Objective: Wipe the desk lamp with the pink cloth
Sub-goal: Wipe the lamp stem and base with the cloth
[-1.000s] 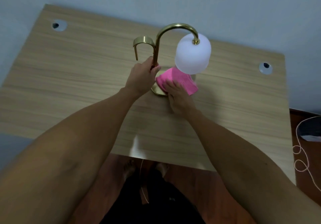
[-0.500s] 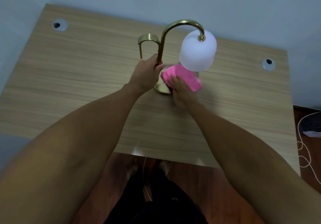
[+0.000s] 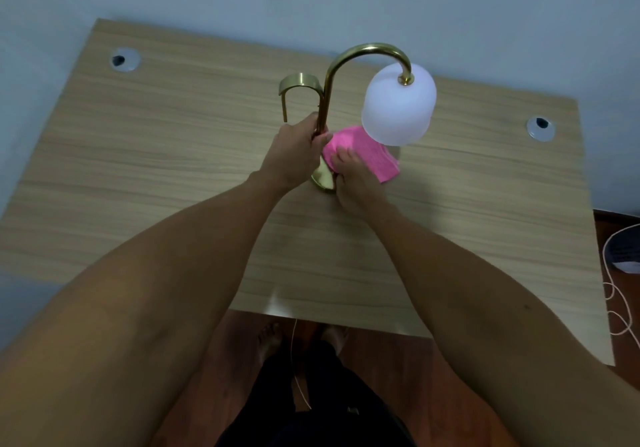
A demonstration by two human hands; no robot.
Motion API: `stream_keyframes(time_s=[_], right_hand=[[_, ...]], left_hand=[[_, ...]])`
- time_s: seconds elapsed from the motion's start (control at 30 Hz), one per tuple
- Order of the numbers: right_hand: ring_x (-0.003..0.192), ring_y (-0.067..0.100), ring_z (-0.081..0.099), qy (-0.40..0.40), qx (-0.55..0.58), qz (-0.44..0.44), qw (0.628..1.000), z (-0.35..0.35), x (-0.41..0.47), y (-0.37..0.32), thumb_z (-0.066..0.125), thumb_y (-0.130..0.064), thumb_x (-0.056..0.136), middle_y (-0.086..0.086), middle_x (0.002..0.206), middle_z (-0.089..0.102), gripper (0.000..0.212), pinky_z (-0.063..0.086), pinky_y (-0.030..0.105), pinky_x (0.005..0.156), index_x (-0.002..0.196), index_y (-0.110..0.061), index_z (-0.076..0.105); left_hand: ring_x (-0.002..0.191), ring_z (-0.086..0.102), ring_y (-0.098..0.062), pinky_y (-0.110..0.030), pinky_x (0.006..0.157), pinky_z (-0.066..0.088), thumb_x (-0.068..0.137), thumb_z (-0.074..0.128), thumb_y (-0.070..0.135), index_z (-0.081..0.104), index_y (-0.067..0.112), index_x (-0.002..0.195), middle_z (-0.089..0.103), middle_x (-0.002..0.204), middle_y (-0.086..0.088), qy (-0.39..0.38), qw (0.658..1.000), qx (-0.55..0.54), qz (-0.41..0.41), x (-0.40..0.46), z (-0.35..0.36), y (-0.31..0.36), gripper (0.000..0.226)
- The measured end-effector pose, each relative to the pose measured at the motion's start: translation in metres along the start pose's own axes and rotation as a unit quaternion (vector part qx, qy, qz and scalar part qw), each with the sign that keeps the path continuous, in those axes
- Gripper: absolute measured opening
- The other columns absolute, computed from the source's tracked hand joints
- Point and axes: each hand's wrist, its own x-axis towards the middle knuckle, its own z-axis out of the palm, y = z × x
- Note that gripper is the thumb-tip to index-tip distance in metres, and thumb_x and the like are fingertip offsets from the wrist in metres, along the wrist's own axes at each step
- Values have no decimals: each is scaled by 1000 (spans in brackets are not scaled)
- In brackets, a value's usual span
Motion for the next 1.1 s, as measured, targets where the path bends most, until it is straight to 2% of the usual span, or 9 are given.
stream_keyframes(time_s=[0.07,0.17,0.27,0.43,0.6,0.77,0.87,0.97,1.1], right_hand=[[145,38,43,-4,-8,-64,998,5,-13,-1,34,-6,100,19,153,51,52,20,51,128,150,-5,51],[156,27,28,-53,-32,-111,992,0,-44,22,39,-6,103,10,163,41,52,2,38,130,154,-13,47],[151,32,38,-25,-9,-47,999,-17,-34,30,39,-1,102,12,159,47,52,26,57,126,151,-14,51],[143,40,46,-22,-37,-45,998,-11,-8,-8,43,7,99,21,152,51,51,35,56,122,148,-3,52],[154,28,32,-64,-42,-106,991,-13,-48,22,41,-1,100,9,161,45,54,6,39,127,152,-14,50],[133,38,56,-7,9,16,1000,-29,-2,15,38,4,104,23,142,59,44,42,56,118,142,-5,58],[130,35,57,-50,32,29,998,-23,35,-7,42,3,102,23,137,60,41,46,44,110,138,-2,60],[94,13,61,-135,71,37,988,-14,53,-11,42,5,101,2,100,61,27,42,29,87,113,1,65],[113,33,61,-124,161,46,978,-16,42,-2,37,-2,101,28,124,63,37,50,44,105,124,10,63]], left_hand=[[69,65,-20,-41,70,56,100,58,27,63,11,100,69,78,-4,0,1000,0,-5,0,0,0,17],[72,67,-24,-44,71,57,100,58,27,63,10,100,69,79,-5,1,1000,-8,-4,-1,-1,0,17],[71,66,-22,-42,71,57,101,58,25,63,9,100,68,79,-7,-5,1000,-10,-3,-1,-1,1,17],[67,66,-17,-38,67,57,101,58,26,63,10,99,69,77,-5,-1,1000,-5,-1,0,0,1,17],[67,64,-20,-41,68,57,100,59,26,63,10,98,67,75,-3,3,1000,-8,10,-1,0,-1,17],[64,64,-20,-32,60,53,100,59,24,63,8,98,67,74,-7,-4,1000,-10,21,1,0,-3,17],[67,67,-22,-30,63,55,99,60,24,63,7,98,69,77,-9,1,1000,-11,23,2,1,-6,17],[70,68,-22,-33,66,57,99,58,20,63,8,97,69,78,-9,1,1000,-13,26,2,2,-6,13],[67,65,-19,-22,61,50,99,60,18,63,6,97,68,78,-10,6,1000,-15,21,2,2,-4,13]])
